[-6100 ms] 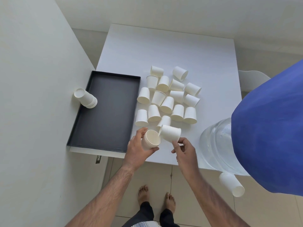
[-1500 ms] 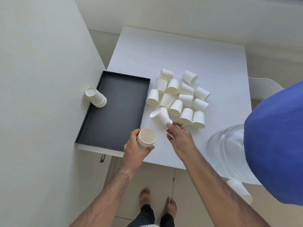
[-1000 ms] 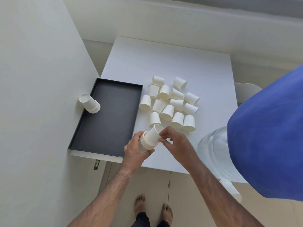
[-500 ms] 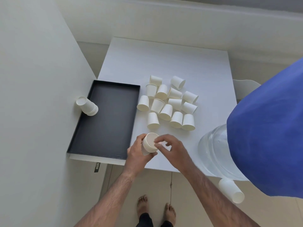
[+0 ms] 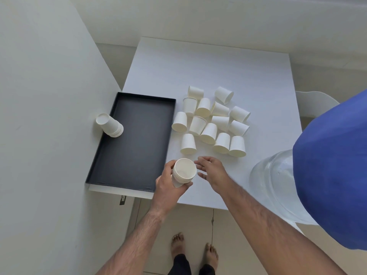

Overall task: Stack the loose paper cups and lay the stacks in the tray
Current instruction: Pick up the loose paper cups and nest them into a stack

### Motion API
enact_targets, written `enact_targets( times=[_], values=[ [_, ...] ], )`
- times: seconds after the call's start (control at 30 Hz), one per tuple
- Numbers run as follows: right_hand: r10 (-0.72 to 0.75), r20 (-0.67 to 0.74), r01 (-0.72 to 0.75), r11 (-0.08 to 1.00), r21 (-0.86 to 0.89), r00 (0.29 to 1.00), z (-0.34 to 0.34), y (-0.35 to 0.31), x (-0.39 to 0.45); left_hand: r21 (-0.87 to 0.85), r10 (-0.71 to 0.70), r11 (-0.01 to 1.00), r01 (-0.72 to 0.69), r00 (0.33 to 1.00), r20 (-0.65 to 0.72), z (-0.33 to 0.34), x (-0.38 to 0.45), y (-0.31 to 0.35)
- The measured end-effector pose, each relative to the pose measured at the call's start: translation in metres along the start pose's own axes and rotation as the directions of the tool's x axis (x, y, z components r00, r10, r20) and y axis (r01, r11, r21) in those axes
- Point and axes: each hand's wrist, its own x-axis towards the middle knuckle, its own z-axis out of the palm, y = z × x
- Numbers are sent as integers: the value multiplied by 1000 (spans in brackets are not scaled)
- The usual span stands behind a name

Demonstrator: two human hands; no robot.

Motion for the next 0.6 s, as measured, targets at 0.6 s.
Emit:
enact_targets(
  times=[0.6],
  values=[
    [328, -110, -300, 930, 213, 938, 66, -25, 55, 39, -84, 996, 85, 996, -39, -14, -8, -21]
  ],
)
